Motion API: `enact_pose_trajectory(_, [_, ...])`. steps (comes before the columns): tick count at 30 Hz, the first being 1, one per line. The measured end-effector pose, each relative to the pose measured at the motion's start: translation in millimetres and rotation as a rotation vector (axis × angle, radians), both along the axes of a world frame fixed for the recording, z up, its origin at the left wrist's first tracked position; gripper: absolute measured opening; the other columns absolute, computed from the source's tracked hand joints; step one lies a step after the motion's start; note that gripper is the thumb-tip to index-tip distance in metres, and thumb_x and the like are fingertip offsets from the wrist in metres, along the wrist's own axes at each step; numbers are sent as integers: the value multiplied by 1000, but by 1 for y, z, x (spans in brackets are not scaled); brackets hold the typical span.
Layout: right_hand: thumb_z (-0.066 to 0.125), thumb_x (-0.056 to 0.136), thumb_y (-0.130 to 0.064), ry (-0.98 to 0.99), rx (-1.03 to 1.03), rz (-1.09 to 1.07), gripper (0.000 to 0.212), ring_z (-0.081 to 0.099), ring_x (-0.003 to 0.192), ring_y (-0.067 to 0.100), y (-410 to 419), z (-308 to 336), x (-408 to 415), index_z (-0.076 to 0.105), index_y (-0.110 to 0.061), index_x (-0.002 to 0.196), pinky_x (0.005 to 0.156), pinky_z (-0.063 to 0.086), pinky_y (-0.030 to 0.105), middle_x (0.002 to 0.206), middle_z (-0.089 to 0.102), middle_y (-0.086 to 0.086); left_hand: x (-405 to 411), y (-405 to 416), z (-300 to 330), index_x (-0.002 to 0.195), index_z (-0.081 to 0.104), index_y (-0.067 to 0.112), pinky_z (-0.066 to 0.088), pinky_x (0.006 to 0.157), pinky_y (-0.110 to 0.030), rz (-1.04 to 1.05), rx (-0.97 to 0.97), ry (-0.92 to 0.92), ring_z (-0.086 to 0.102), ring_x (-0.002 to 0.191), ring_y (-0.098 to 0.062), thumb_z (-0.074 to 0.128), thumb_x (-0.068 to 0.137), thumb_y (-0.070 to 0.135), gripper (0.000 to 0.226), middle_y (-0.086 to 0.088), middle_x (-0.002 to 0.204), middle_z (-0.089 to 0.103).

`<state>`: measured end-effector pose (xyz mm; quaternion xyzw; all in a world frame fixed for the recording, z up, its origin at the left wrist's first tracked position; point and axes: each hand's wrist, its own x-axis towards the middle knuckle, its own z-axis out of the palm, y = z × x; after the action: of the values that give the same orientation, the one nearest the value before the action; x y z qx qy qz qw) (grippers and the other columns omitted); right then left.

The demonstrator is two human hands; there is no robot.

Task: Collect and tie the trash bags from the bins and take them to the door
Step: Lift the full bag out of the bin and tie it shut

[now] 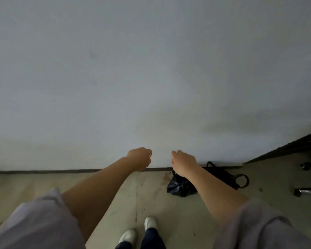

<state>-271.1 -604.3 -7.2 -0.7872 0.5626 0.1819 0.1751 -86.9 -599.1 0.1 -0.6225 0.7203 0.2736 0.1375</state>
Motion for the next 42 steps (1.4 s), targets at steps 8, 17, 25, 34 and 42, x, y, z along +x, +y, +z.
enact_pose_trajectory(8, [34,94,-11,-3,112,493,23,57,98,31,21,-18,130,49,-6,110,72,38,33,116,55,15,115,130,-17,122,53,16,46,88,-35,602,54,-57,56,115,-26,36,94,20,34,-7,128,56])
enact_pose_trajectory(17, [30,97,-15,5,100,1016,27,57,110,34,144,-13,265,49,-9,115,78,42,36,123,55,14,172,330,-14,123,53,16,48,86,-36,1175,65,-2,58,108,-26,34,96,20,32,-6,123,59])
enact_pose_trajectory(25, [31,98,-17,75,75,1316,27,58,109,34,303,-9,361,49,-10,117,76,41,36,123,58,14,208,516,-13,125,52,18,46,89,-34,1477,72,-34,55,115,-27,34,96,20,34,-6,128,56])
enact_pose_trajectory(34, [34,97,-16,62,42,1450,27,58,111,33,477,3,461,49,-11,118,82,47,37,125,59,13,274,682,-6,123,53,17,46,86,-31,1670,48,-17,56,112,-28,35,95,20,33,-8,125,58])
enact_pose_trajectory(42, [34,99,-26,39,100,1479,31,56,113,34,559,5,553,52,-8,117,79,41,33,126,57,17,345,751,-1,122,55,12,48,91,-36,1773,-52,22,56,111,-32,35,95,17,34,-13,126,57])
